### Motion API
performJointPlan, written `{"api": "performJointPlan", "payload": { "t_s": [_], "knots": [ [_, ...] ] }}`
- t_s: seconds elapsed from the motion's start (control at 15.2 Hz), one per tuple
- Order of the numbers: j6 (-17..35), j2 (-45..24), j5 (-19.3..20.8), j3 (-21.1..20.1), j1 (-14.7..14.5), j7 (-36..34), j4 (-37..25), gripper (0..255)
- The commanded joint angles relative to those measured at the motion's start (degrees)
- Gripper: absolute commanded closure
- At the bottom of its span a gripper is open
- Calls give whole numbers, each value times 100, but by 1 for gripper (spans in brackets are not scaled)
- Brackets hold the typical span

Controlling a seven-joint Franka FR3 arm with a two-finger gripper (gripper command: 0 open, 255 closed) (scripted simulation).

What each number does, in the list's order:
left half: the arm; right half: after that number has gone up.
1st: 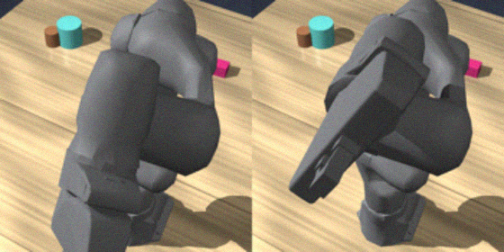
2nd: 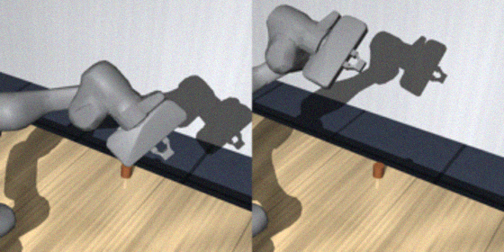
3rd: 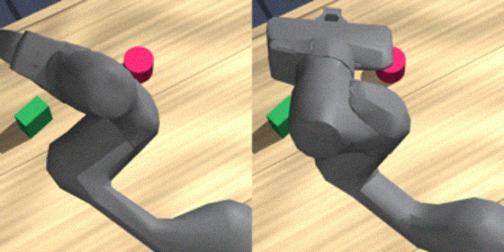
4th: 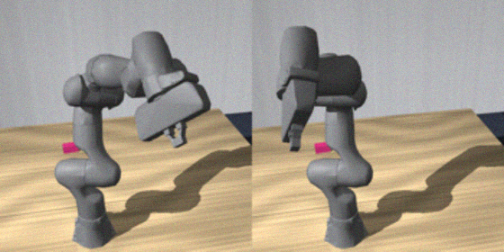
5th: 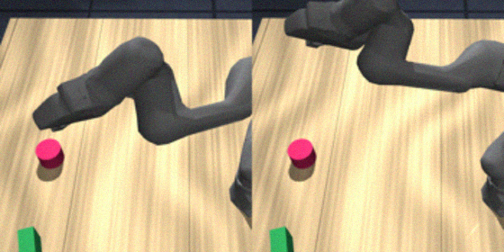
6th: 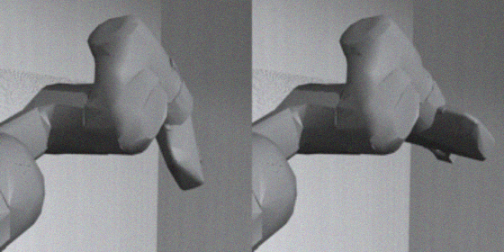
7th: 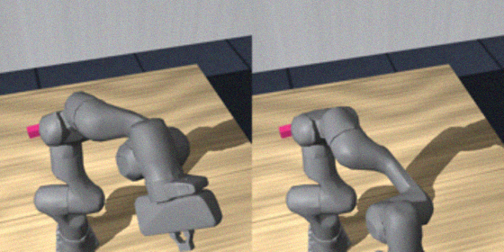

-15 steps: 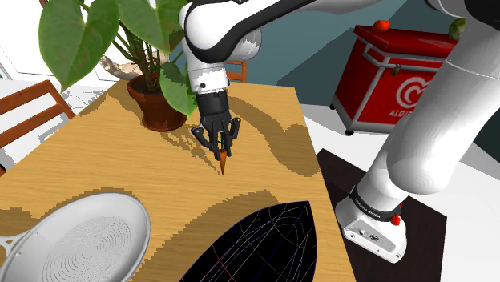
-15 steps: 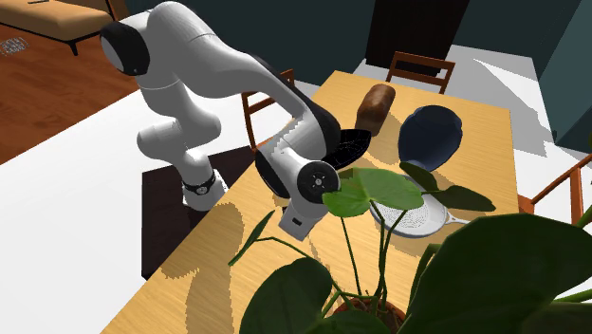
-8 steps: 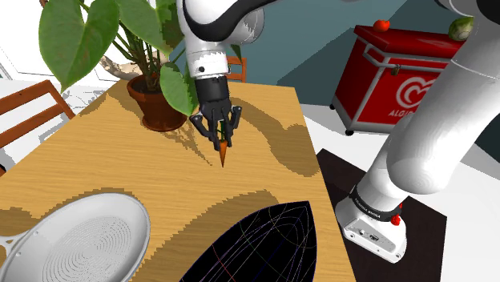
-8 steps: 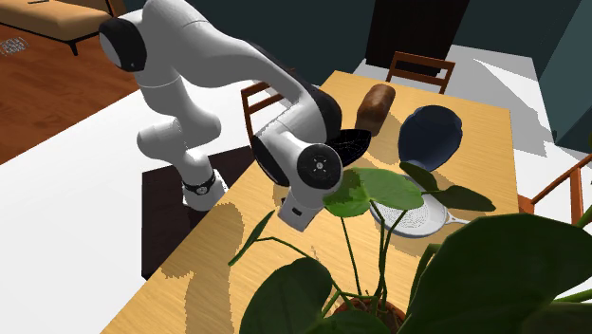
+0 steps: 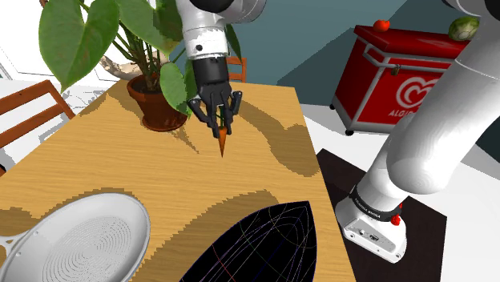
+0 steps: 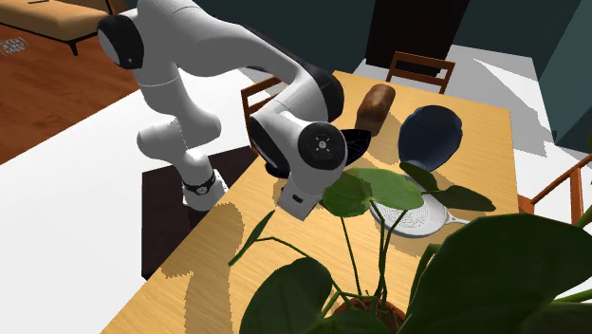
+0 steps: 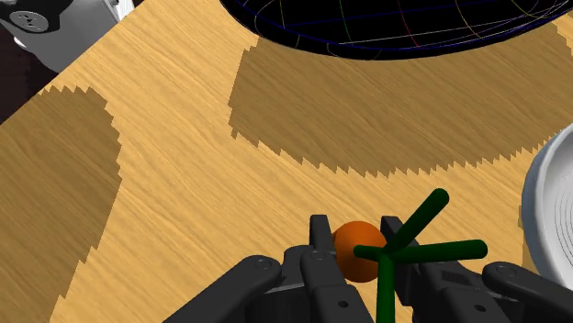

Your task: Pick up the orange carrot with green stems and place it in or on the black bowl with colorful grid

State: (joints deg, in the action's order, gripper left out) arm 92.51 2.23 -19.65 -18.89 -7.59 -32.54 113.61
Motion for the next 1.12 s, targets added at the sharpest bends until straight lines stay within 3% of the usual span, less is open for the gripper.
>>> {"api": "performJointPlan", "payload": {
  "t_s": [0.0,0.92,1.06],
  "knots": [
    [-148,34,-2,11,9,-27,-113,255],
    [-1163,105,-21,57,41,-306,-1096,255],
    [-1140,232,-92,8,-7,-390,-982,255]
  ]
}}
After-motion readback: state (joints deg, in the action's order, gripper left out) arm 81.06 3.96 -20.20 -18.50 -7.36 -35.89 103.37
